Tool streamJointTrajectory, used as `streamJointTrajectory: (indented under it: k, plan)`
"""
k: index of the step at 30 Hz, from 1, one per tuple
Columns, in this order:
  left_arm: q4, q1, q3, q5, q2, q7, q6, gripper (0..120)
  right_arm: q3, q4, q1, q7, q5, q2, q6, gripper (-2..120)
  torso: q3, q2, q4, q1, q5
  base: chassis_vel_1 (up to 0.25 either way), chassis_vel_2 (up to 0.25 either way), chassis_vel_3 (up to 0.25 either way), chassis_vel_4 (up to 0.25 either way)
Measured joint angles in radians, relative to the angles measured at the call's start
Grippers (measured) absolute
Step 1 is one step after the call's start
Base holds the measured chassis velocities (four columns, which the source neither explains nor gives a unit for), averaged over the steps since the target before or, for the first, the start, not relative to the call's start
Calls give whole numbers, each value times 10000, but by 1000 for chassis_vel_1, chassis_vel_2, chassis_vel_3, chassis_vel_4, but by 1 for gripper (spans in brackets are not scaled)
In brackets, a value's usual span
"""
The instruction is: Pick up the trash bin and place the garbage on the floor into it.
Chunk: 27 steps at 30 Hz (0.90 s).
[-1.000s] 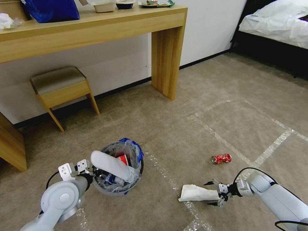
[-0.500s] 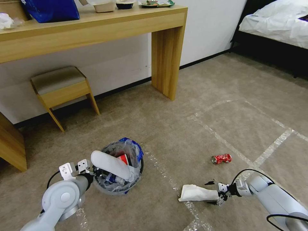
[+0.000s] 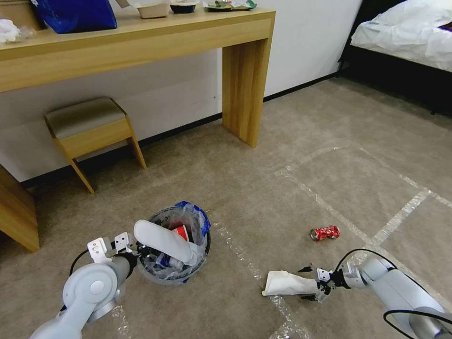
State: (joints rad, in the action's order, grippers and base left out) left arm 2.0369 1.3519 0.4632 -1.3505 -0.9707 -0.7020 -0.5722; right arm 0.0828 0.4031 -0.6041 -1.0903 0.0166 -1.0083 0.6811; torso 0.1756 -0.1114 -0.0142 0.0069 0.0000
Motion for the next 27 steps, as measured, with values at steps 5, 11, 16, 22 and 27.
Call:
streamJointTrajectory:
  k: [5,11,16,22,27]
  plan:
    - [-37,-83,-70,1,-5,5,0,0,-36,-73,-63,6,25,-48,-36,83,0,0,-1,0,0,0,0,0,0]
    - [-35,-128,-120,3,-6,10,2,0,-131,-180,-129,32,35,-89,-92,74,0,0,0,0,0,0,0,0,0]
    - [-34,-176,-162,12,3,12,7,0,-209,-225,-157,36,50,-73,-164,52,0,0,0,0,0,0,0,0,0]
    - [-18,-176,-167,50,1,12,23,0,-335,-229,-206,67,51,-41,-175,33,0,0,-1,0,0,0,0,0,0]
    - [-19,-267,-216,59,12,11,23,0,-436,-146,-257,100,-73,-8,-176,12,0,0,-1,0,1,0,0,0,0]
